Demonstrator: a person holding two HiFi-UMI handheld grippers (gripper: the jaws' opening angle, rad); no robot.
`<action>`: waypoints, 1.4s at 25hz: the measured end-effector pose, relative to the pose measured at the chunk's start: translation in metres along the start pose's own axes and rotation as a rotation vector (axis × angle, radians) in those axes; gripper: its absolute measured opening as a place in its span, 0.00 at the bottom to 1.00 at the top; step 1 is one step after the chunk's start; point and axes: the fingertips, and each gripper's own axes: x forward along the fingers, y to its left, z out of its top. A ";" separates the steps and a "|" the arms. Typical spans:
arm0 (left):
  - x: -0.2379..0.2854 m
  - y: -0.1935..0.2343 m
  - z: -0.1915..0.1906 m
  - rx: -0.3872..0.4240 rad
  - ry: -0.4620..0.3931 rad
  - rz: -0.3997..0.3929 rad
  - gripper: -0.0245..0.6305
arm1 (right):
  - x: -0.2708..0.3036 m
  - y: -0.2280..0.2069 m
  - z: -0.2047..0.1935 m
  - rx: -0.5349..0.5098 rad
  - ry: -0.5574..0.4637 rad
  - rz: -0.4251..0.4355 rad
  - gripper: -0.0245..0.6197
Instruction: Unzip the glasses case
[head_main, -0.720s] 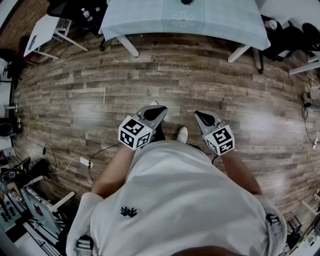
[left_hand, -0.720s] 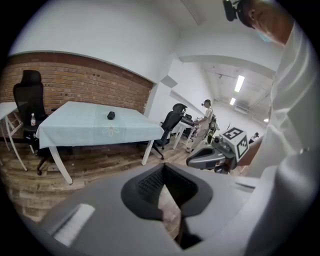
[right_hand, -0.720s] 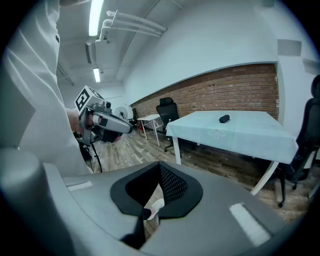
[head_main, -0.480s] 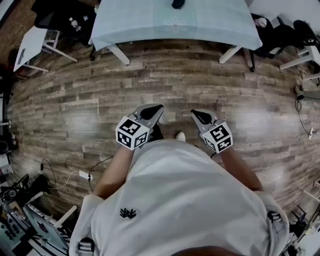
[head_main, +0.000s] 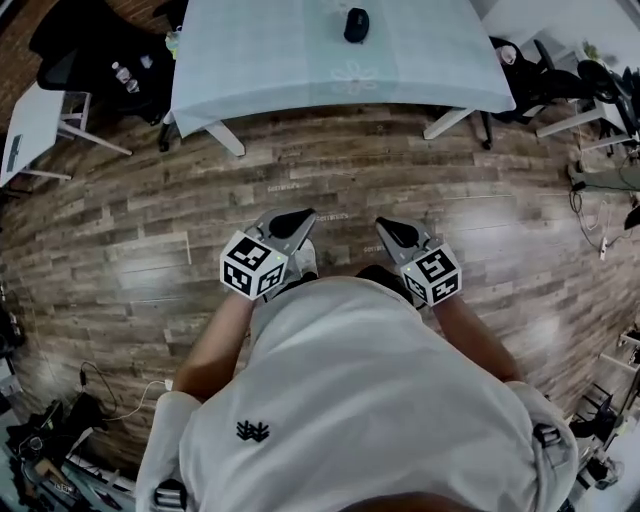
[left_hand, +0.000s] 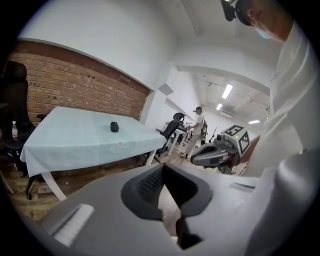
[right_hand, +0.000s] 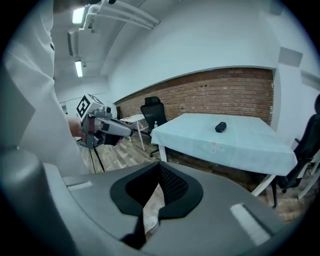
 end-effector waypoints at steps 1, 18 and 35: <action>-0.001 0.012 0.000 0.002 0.005 -0.006 0.12 | 0.008 0.000 0.006 -0.001 -0.003 -0.010 0.04; 0.139 0.118 0.091 0.047 0.053 -0.029 0.15 | 0.084 -0.164 0.060 0.020 0.007 -0.055 0.06; 0.280 0.253 0.194 0.141 0.118 0.000 0.16 | 0.204 -0.335 0.087 -0.020 0.096 -0.044 0.08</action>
